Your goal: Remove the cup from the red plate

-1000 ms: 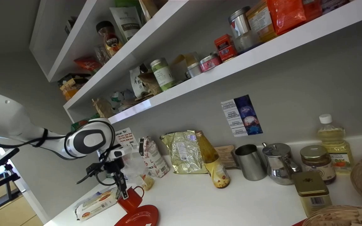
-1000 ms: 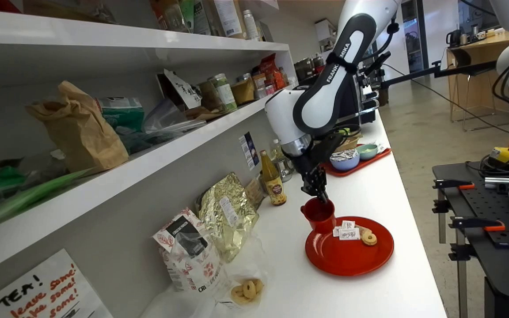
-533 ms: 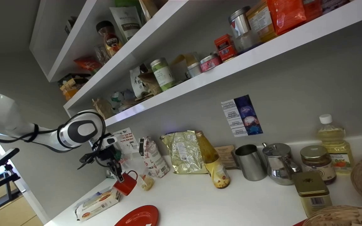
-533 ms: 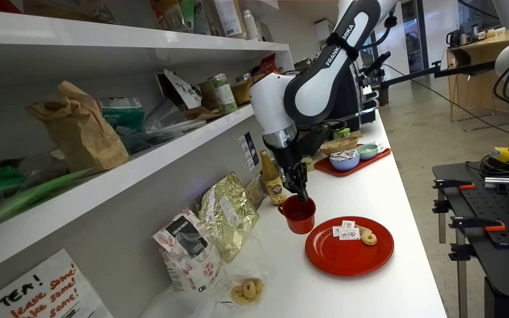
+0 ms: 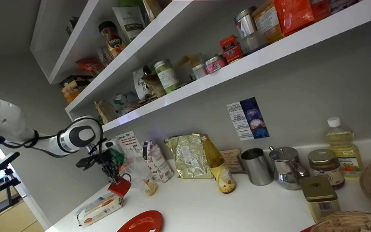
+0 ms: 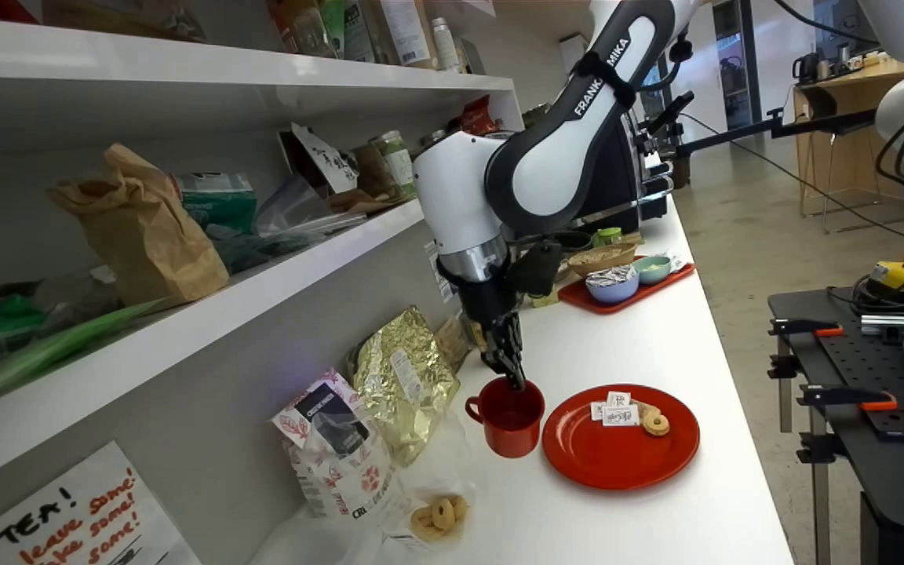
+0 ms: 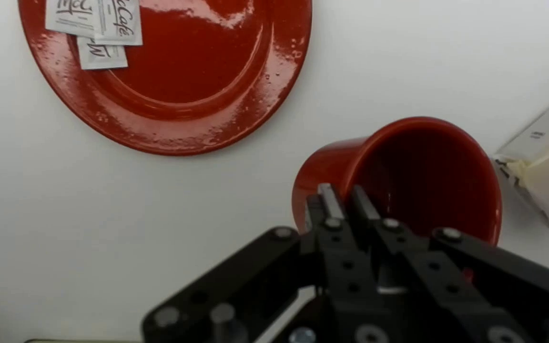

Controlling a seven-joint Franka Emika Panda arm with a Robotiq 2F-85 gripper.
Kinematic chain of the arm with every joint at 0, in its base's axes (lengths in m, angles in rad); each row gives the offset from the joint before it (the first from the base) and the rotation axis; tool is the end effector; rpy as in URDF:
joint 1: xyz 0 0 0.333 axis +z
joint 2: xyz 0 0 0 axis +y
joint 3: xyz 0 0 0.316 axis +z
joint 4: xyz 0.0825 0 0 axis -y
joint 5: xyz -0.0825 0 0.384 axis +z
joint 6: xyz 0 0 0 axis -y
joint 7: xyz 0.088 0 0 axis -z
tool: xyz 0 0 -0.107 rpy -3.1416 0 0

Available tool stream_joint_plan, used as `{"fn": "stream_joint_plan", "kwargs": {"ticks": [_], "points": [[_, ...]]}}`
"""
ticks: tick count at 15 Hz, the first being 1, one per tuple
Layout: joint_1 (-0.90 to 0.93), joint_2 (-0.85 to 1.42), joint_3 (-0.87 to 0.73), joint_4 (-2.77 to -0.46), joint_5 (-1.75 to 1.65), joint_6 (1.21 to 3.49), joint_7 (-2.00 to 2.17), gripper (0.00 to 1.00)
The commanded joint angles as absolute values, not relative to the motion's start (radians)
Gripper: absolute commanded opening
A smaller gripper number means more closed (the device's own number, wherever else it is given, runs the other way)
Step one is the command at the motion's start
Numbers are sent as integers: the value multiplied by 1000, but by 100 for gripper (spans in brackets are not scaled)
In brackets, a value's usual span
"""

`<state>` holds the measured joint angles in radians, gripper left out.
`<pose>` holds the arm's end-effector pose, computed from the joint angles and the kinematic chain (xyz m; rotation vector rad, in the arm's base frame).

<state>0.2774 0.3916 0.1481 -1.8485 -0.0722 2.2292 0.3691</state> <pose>0.5828 0.2551 0.3145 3.1356 0.1410 -0.0080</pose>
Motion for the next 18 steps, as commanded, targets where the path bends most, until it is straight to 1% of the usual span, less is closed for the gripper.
{"fn": "stream_joint_plan", "kwargs": {"ticks": [1,9,15,16,18], "points": [[298,498,167,-1756,-79,2181,256,2],[359,672,181,-1632,-99,2063,122,2],[395,749,185,-1552,-117,1998,52,2],[386,716,181,-1616,-97,2051,85,9],[393,732,183,-1596,-101,2038,75,9]]}}
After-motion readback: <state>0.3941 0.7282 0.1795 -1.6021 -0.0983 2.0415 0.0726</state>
